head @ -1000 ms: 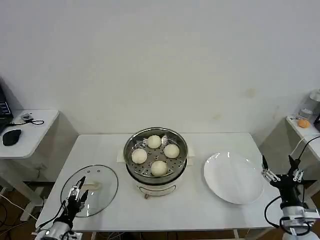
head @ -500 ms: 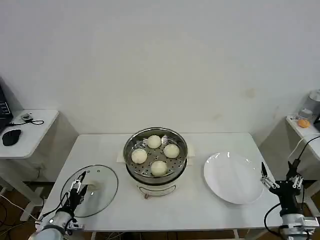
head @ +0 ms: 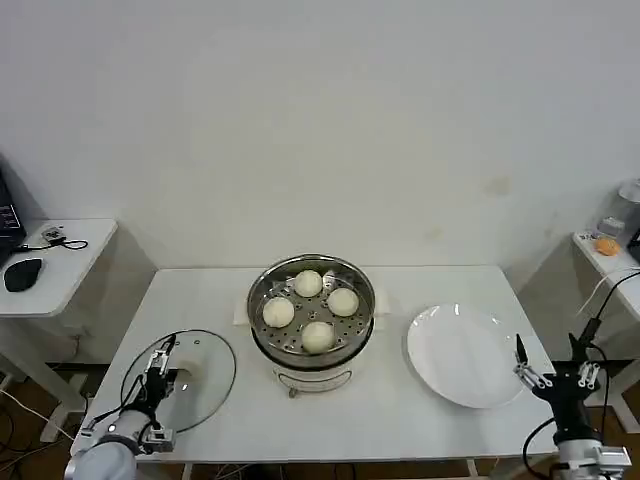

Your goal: Take steamed baozi put them in steamer then cover it.

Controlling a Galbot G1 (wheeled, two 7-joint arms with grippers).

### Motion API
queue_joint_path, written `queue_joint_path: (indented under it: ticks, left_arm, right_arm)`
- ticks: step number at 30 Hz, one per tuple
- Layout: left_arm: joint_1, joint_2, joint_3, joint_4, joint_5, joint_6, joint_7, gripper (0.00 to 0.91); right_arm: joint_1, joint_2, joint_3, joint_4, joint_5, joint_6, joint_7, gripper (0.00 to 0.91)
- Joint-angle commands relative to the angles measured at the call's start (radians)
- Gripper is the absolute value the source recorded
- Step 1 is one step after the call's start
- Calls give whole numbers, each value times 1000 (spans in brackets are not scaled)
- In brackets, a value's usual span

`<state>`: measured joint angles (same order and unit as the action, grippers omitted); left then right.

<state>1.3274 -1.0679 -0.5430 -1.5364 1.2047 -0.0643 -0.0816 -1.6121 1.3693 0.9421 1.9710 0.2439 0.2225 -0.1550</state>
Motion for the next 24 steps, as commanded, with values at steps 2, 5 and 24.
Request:
queue_joint_path:
  ticks: [2, 5, 24]
  left_arm:
    - [-25, -9, 7, 26, -6, -4, -8, 0]
    - [-17, -12, 5, 22, -8, -6, -9, 0]
    - [67, -42, -86, -202, -62, -9, -83, 0]
  right_arm:
    - [-14, 5, -8, 2, -9, 4, 1, 907]
    - [-12, 5, -9, 2, -10, 4, 1, 907]
    - [-13, -13, -26, 25, -9, 3, 3, 907]
